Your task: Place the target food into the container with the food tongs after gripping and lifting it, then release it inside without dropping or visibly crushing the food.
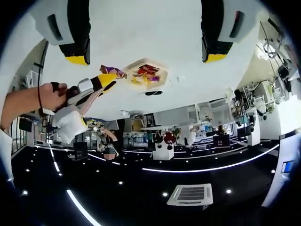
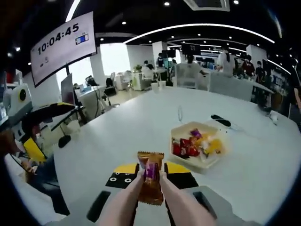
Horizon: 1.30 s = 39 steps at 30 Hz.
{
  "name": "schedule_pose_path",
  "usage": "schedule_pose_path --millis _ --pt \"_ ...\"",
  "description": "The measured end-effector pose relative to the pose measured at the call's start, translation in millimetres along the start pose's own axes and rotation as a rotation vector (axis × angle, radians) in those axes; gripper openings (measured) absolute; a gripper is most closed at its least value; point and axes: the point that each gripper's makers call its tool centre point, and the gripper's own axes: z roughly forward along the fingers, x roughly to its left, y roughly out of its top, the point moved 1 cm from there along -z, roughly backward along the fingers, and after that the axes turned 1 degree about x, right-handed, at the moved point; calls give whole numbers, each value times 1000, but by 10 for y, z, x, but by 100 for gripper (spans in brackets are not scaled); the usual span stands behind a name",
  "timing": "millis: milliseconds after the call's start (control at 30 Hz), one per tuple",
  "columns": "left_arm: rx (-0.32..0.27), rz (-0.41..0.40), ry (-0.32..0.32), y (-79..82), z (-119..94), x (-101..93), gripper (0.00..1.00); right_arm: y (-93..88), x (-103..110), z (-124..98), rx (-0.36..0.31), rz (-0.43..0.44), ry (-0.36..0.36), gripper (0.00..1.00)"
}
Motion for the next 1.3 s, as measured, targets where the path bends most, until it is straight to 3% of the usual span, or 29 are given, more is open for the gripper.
schedule_pose_path --millis 500,600,700,800,967,1100,1233,1267,1300 --pt "-19 17 -52 96 258 -153 99 4 -278 -238 -19 -4 -49 20" --pt "-14 12 -58 92 301 -180 99 -186 -337 -223 10 -7 -41 22" --pt "2 4 -56 52 272 -184 99 -247 -284 -169 -6 -90 11 24" --pt "27 -1 -54 -35 199 -190 99 -603 -200 9 83 -187 104 24" --pt "75 -13 -23 -177 102 -117 99 -975 -171 262 137 -244 197 25" --pt "86 -23 15 -175 35 -53 99 -1106 -203 404 159 -281 222 25" --pt "104 -23 52 -170 -13 -5 99 -1243 -171 494 185 -257 282 26" --pt "108 -26 62 -165 -29 10 99 -1275 -170 503 182 -264 281 25" --pt "110 -23 71 -162 -38 23 99 -1198 -189 515 134 -301 287 23"
